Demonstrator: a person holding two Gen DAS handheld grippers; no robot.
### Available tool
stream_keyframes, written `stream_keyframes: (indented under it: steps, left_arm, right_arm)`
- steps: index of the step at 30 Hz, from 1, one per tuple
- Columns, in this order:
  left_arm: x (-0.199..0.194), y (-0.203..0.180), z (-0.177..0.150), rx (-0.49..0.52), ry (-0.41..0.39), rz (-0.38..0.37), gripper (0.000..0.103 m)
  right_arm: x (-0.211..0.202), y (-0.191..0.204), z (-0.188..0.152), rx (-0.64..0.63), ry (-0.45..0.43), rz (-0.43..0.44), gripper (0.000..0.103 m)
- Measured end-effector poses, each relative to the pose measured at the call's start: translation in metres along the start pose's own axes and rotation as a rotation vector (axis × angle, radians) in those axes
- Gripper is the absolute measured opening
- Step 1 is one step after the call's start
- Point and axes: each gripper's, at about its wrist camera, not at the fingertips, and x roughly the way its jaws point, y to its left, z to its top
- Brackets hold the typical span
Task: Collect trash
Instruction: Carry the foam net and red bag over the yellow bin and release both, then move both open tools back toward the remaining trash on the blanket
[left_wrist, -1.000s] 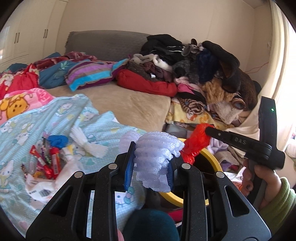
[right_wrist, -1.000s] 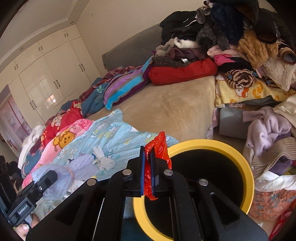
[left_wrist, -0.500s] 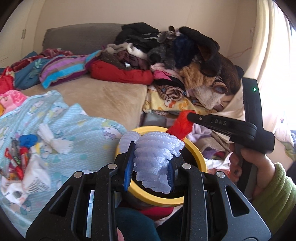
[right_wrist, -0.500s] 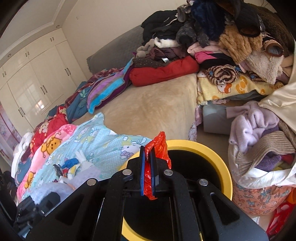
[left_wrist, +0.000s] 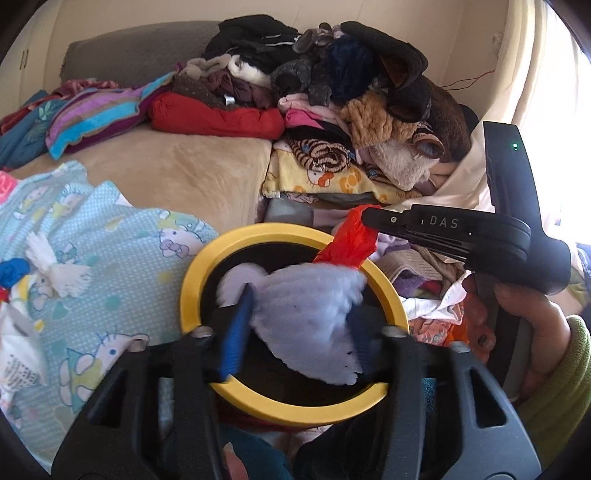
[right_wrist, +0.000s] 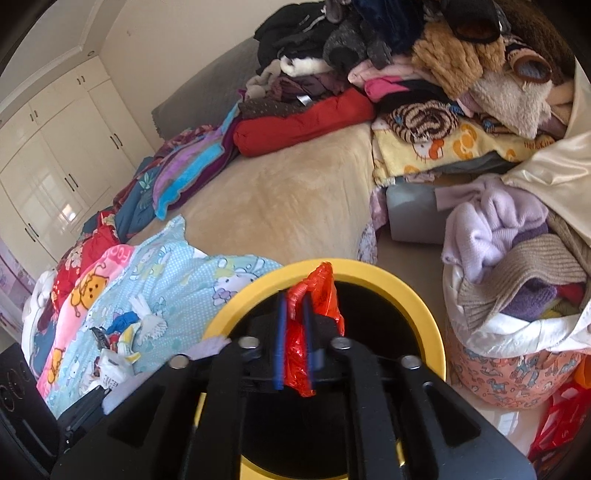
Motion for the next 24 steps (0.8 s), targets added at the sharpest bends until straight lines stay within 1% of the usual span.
stream_keyframes:
  steps: [1,2,4,5,8,15,18,24]
  left_arm:
    - [0.001,0.001,-0.002,-0.006,0.002,0.007,0.07]
    - [0.001,0.003,-0.003,-0.011,0.003,0.015,0.075]
    - [0.0,0.006,-0.005,-0.019,0.004,0.041,0.092]
    - [-0.002,0.008,-0.006,-0.023,0.002,0.049,0.092]
    - [-0.008,0.014,-0.006,-0.032,-0.003,0.08,0.092]
    - [-0.028,0.032,-0.003,-0.056,-0.045,0.162,0.092]
    - [-0.038,0.037,-0.001,-0.052,-0.069,0.194,0.092]
    - [-0.059,0.052,0.001,-0.074,-0.113,0.234,0.092]
  right_arm:
    - [0.002,-0.001,-0.001,0.006,0.007,-0.002,0.034]
    - [0.004,-0.002,-0.002,0.009,0.011,0.0,0.043]
    - [0.006,-0.002,-0.003,0.003,0.015,-0.01,0.046]
    - [0.006,-0.001,-0.003,-0.003,0.017,-0.015,0.05]
    - [0.006,0.001,-0.004,-0.012,0.012,-0.018,0.057]
    - [0.004,0.018,-0.006,-0.048,-0.004,0.01,0.061]
    - [-0.001,0.031,-0.007,-0.076,-0.022,0.031,0.066]
    - [-0.007,0.057,-0.008,-0.129,-0.047,0.075,0.07]
